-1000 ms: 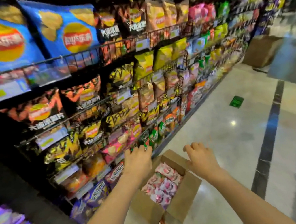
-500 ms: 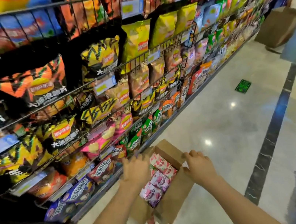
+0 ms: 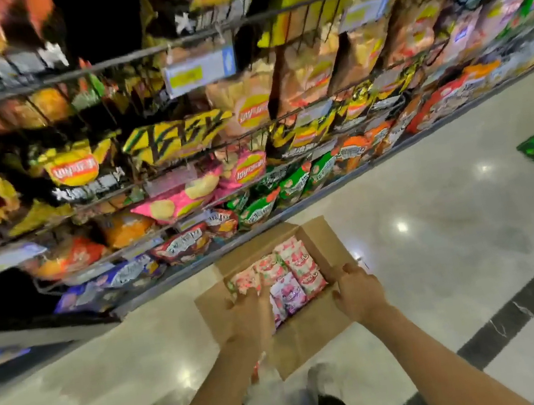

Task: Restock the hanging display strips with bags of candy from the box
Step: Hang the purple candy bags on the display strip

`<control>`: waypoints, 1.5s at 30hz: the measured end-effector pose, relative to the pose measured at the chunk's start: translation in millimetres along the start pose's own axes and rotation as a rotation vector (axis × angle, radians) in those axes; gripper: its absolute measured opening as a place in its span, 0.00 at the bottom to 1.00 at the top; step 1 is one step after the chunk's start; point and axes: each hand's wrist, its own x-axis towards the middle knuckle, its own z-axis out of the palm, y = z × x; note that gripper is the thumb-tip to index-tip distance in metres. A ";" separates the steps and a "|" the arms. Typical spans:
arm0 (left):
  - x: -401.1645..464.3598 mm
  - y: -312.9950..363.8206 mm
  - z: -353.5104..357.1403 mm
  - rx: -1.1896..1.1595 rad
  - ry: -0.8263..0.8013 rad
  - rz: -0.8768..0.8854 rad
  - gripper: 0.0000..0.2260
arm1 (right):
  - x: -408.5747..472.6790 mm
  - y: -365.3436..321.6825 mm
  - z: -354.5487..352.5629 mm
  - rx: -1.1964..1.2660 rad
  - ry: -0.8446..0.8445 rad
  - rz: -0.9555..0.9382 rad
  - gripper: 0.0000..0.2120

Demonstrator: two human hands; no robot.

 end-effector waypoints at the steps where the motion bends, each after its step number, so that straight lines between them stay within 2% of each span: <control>1: 6.7 3.3 13.5 -0.046 0.000 -0.036 0.23 | 14.5 4.6 10.6 0.002 -0.017 -0.007 0.21; 6: 51.1 18.4 83.8 -0.307 -0.025 -0.221 0.18 | 83.1 22.5 73.4 -0.007 -0.097 -0.061 0.19; 12: 134.0 20.5 186.9 -0.525 -0.006 -0.384 0.18 | 167.9 41.7 170.2 0.123 -0.107 -0.067 0.21; 15: 185.0 16.3 244.1 -0.656 -0.010 -0.485 0.20 | 218.8 46.1 226.4 0.109 -0.128 -0.080 0.20; 18: 241.6 9.6 306.9 -0.937 0.055 -0.626 0.23 | 272.7 51.4 285.6 0.158 -0.161 -0.041 0.18; 21: 289.7 4.6 346.8 -1.104 0.066 -0.702 0.30 | 323.6 56.3 335.9 0.187 -0.169 0.008 0.22; 25: 329.5 -2.6 380.3 -1.205 0.018 -0.814 0.32 | 373.6 61.3 379.0 0.185 -0.241 0.045 0.28; 29: 347.8 0.4 405.1 -1.172 0.033 -0.831 0.34 | 407.2 71.9 405.2 0.283 -0.287 0.044 0.28; 33: 341.9 16.0 412.4 -1.016 0.045 -0.791 0.38 | 412.5 72.6 416.6 0.489 -0.382 0.022 0.23; 36: 335.5 19.6 416.1 -0.941 0.090 -0.779 0.39 | 412.0 73.4 425.0 0.595 -0.401 0.028 0.31; 38: 330.7 19.5 417.3 -0.884 0.118 -0.780 0.40 | 411.0 73.5 427.4 0.600 -0.390 -0.008 0.29; 40: 328.3 19.4 416.9 -0.907 0.148 -0.782 0.38 | 404.0 68.5 422.0 0.573 -0.345 -0.051 0.24; 45: 330.5 9.7 416.9 -1.120 0.180 -0.757 0.30 | 388.8 64.3 409.2 0.519 -0.256 -0.139 0.24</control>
